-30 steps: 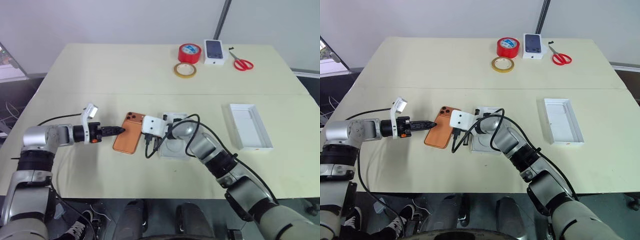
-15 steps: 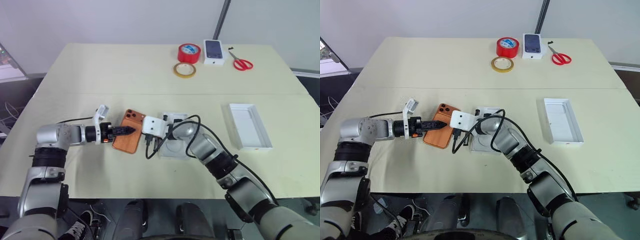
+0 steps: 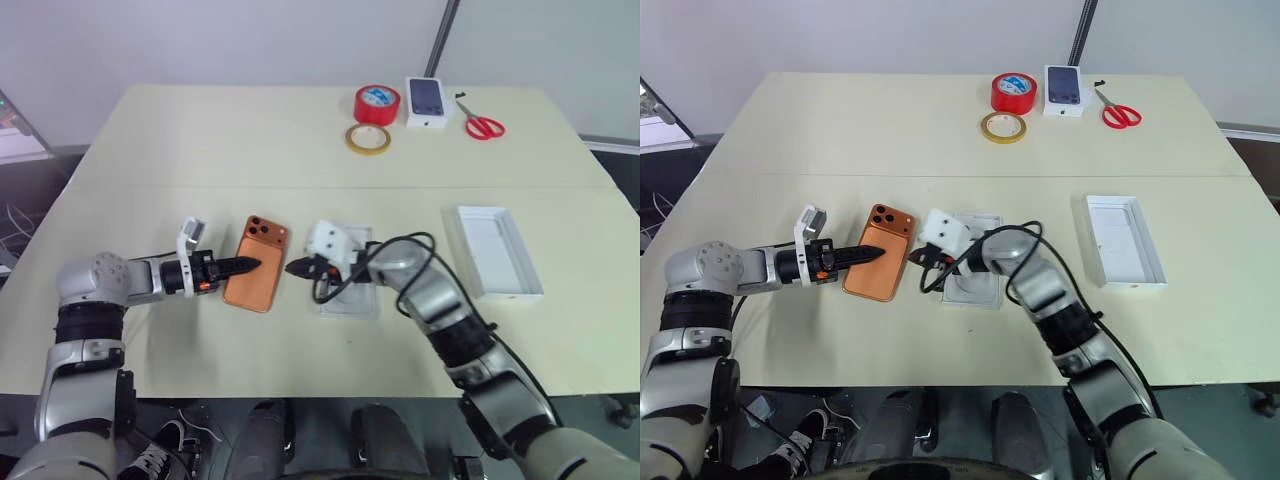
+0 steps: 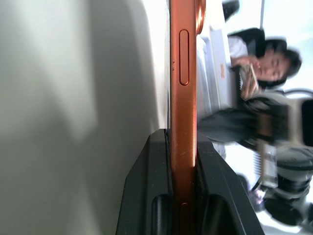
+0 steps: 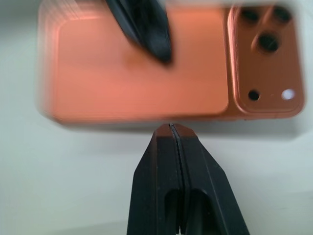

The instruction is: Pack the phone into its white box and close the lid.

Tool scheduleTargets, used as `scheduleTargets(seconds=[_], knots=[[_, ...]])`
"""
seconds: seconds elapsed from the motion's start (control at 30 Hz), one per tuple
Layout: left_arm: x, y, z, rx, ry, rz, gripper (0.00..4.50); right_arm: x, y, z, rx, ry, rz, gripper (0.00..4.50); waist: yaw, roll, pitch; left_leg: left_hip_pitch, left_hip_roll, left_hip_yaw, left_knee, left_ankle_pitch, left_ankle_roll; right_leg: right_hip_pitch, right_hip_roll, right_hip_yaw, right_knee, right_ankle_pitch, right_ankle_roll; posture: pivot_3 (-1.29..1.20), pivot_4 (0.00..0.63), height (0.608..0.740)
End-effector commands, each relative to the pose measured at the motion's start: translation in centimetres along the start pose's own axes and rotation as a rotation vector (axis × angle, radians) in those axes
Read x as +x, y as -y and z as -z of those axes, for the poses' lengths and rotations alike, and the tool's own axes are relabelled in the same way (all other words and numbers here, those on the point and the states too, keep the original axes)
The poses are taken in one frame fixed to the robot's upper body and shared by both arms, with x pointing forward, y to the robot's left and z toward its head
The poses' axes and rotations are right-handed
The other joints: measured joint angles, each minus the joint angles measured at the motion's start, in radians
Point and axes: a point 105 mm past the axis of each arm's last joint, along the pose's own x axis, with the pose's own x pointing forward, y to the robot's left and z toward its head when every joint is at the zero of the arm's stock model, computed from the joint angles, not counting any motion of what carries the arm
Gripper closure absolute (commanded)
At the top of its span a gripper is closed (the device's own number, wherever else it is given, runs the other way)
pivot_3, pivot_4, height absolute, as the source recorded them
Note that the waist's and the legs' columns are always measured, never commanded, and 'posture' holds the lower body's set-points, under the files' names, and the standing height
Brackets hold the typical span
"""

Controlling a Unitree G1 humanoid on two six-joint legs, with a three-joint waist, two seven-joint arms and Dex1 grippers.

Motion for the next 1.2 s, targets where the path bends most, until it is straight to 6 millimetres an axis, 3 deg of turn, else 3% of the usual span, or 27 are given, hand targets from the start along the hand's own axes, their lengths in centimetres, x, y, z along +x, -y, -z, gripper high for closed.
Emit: scheduleTargets(seconds=[0.03,0.13,0.3,0.47,0.6,0.83,1.1,1.2], knots=[[-0.5,2.1,-1.5,0.153,0.188,0.071,4.50,-3.6,-1.3,-0.9,-0.074,0.034,-0.058,2.60,0.002,0.000,0.000,0.000,0.000,0.000,0.000,0.000,0.000,0.000,0.000,0.000,0.000,0.000,0.000,0.00,0.150,0.728],[-0.7,2.2,-0.9,0.136,0.221,0.069,4.50,-5.9,-2.5,0.1,-0.093,0.003,-0.086,1.15,0.001,-0.002,0.001,0.000,0.000,0.000,0.000,-0.001,0.000,0.001,-0.001,0.000,-0.003,0.000,0.000,0.00,0.150,0.728],[-0.6,3.5,-0.9,0.080,0.259,0.143,4.50,-8.1,-4.4,2.9,-0.188,-0.120,-0.114,1.15,0.002,-0.002,0.001,0.000,0.001,0.000,-0.001,-0.001,0.000,0.001,-0.001,0.001,-0.004,0.000,0.000,0.00,0.150,0.728],[0.1,4.1,-1.3,0.086,0.281,0.152,4.50,-8.1,-5.0,5.0,-0.249,-0.174,-0.106,1.15,0.000,-0.002,0.001,0.000,0.001,0.000,-0.002,-0.001,0.000,0.001,-0.001,0.000,-0.004,0.000,0.000,0.00,0.150,0.728],[0.5,3.9,-1.6,0.080,0.294,0.136,4.50,-7.5,-4.8,6.0,-0.302,-0.219,-0.084,2.97,0.003,-0.002,0.001,0.000,0.001,0.000,-0.001,-0.001,0.000,0.001,-0.001,0.000,-0.004,0.000,0.000,0.00,0.150,0.728],[1.0,4.7,-2.2,0.058,0.316,0.169,4.50,-6.8,-4.6,5.4,-0.291,-0.179,-0.053,2.97,0.005,-0.002,0.001,0.000,0.000,0.000,0.001,-0.001,0.000,0.003,-0.001,0.000,-0.004,0.000,0.000,0.00,0.150,0.728],[1.4,5.3,-1.7,0.078,0.294,0.179,4.50,-7.1,-4.0,3.4,-0.260,-0.087,-0.033,2.97,0.004,-0.002,0.001,0.000,0.001,0.000,0.001,0.000,0.000,0.003,-0.001,0.000,-0.004,0.000,0.000,0.00,0.150,0.728],[1.6,5.2,-1.5,0.068,0.284,0.172,4.50,-7.0,-3.8,3.8,-0.260,-0.106,-0.030,2.97,0.004,-0.002,0.001,0.000,0.001,0.000,0.001,0.000,0.000,0.003,-0.001,0.000,-0.004,0.000,0.000,0.00,0.150,0.728]])
